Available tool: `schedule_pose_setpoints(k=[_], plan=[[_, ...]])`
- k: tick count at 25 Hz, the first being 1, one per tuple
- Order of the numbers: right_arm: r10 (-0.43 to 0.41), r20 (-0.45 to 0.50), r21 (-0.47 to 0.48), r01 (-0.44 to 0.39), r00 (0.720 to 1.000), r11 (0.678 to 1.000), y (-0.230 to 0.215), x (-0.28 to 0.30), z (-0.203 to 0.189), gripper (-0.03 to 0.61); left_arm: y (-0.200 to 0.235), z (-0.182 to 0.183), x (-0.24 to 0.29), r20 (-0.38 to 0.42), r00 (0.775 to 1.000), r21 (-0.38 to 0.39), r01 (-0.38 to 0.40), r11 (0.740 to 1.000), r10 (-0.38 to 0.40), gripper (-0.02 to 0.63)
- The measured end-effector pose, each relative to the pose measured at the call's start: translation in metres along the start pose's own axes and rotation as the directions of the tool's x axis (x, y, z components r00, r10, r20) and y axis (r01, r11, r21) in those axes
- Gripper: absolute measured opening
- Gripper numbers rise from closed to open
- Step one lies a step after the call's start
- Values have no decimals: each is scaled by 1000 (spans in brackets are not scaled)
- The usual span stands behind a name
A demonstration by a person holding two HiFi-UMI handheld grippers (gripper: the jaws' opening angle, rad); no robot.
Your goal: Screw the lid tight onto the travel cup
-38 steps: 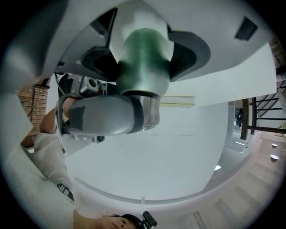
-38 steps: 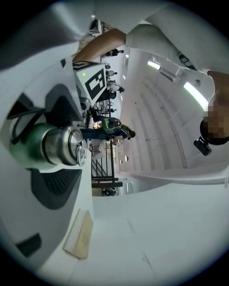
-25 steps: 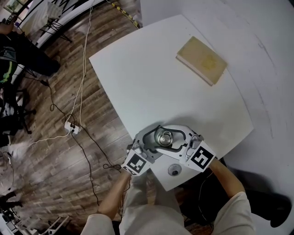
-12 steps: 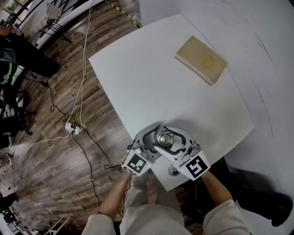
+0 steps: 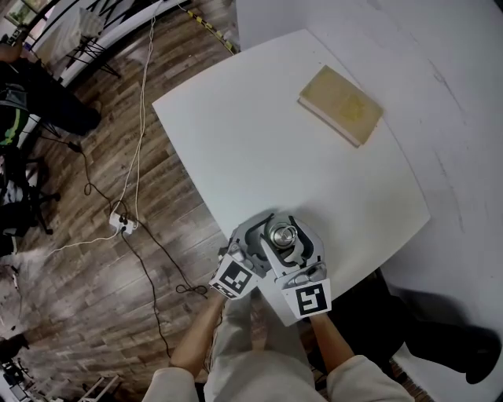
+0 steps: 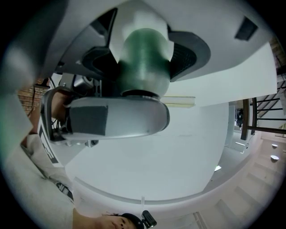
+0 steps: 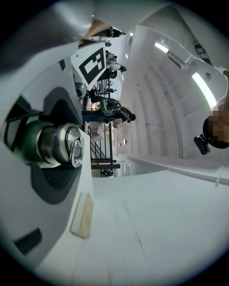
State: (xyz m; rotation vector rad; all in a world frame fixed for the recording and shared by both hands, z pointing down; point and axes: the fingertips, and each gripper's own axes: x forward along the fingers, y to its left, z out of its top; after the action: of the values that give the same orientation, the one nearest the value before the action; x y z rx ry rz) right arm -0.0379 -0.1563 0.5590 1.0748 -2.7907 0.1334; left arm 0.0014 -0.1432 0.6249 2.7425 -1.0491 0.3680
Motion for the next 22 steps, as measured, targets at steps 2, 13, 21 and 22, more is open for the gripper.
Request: schedule_pose_setpoints(k=[2, 13, 21, 22], plan=[[-51, -3, 8, 51, 999, 999, -2, 0, 0, 268, 0, 0, 0, 0, 1000, 0, -1, 1000, 1, 362], [-158, -5, 1, 158, 987, 987, -4, 1, -4, 272, 0, -1, -1, 1, 1000, 3, -4, 1000, 4, 362], [-59, -10, 57, 59, 998, 997, -1, -12, -9, 327, -1, -3, 0, -11, 1000, -4, -7, 1000, 7, 364], [-60, -14, 56, 61, 998, 997, -2, -15, -9, 327, 0, -4, -2, -10, 1000, -8, -17, 1000, 17, 364]])
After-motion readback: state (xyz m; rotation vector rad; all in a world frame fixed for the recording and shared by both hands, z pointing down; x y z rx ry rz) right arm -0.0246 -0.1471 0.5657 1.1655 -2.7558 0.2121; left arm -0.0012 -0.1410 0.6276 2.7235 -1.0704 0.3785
